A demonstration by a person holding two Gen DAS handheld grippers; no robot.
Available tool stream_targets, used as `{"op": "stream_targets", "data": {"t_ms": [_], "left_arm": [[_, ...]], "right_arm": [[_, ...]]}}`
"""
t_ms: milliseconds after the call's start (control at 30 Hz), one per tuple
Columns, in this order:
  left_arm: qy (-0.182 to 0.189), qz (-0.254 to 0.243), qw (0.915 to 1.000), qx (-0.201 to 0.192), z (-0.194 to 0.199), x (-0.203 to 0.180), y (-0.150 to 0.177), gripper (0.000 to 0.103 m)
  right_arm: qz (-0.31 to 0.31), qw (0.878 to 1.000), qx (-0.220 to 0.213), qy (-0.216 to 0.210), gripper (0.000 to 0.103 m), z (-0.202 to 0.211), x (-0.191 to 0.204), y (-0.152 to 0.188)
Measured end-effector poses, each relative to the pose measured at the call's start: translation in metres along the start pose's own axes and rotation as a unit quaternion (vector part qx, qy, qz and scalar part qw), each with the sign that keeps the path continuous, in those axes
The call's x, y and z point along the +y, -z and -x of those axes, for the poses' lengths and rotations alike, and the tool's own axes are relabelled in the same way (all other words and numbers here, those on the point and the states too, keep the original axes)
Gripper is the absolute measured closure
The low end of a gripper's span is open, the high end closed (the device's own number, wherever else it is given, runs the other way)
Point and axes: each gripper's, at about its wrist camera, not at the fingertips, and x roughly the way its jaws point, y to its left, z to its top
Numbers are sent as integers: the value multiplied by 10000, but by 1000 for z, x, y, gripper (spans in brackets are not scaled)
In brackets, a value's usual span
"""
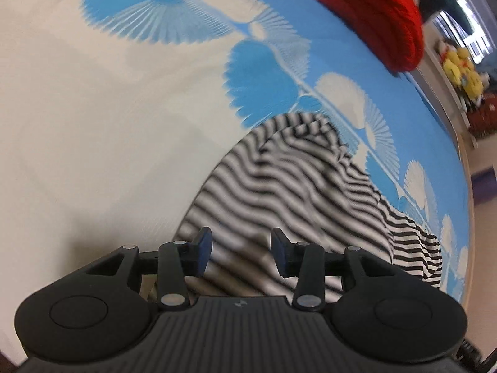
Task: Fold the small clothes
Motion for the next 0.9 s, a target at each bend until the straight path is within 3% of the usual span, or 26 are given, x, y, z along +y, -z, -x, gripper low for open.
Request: {"op": "stream_targets", "data": {"t_ms": [133, 300, 500, 567, 667, 700, 733, 767, 800, 900], "left_arm": [[-10, 600, 9981, 145, 2, 30, 21, 55], [296, 1400, 9883, 530, -6, 59, 41, 55], [363, 1839, 9804, 600, -15, 69, 54, 50], [396, 1992, 9773, 597, -20, 70, 55, 49], [330, 1938, 9790, 539, -26, 65, 56, 48], [326, 1920, 9796, 495, -26, 64, 57, 48], [340, 1904, 9801, 447, -26, 62, 57, 48], [355, 1872, 9809, 392, -26, 60, 56, 57], [405, 1831, 9818, 313, -25, 59, 54, 91], [351, 1355, 9891, -463, 10, 49, 49, 94]], "right_arm": [[-990, 9949, 70, 157, 50, 3, -25, 28], [-2120, 9761, 352, 313, 50, -2, -52, 64], [-2663, 9626, 476, 137, 50, -9, -52, 86], [-2867, 9565, 530, -115, 50, -14, -51, 88], [-2938, 9539, 586, -160, 51, -21, -47, 88], [-2942, 9540, 570, -123, 52, -23, -45, 88], [-2959, 9535, 553, -117, 60, -23, -46, 88], [-3007, 9522, 509, -159, 75, -24, -47, 88], [-3077, 9501, 453, -248, 78, -24, -48, 88], [-2999, 9532, 264, -292, 90, -18, -47, 82]]}}
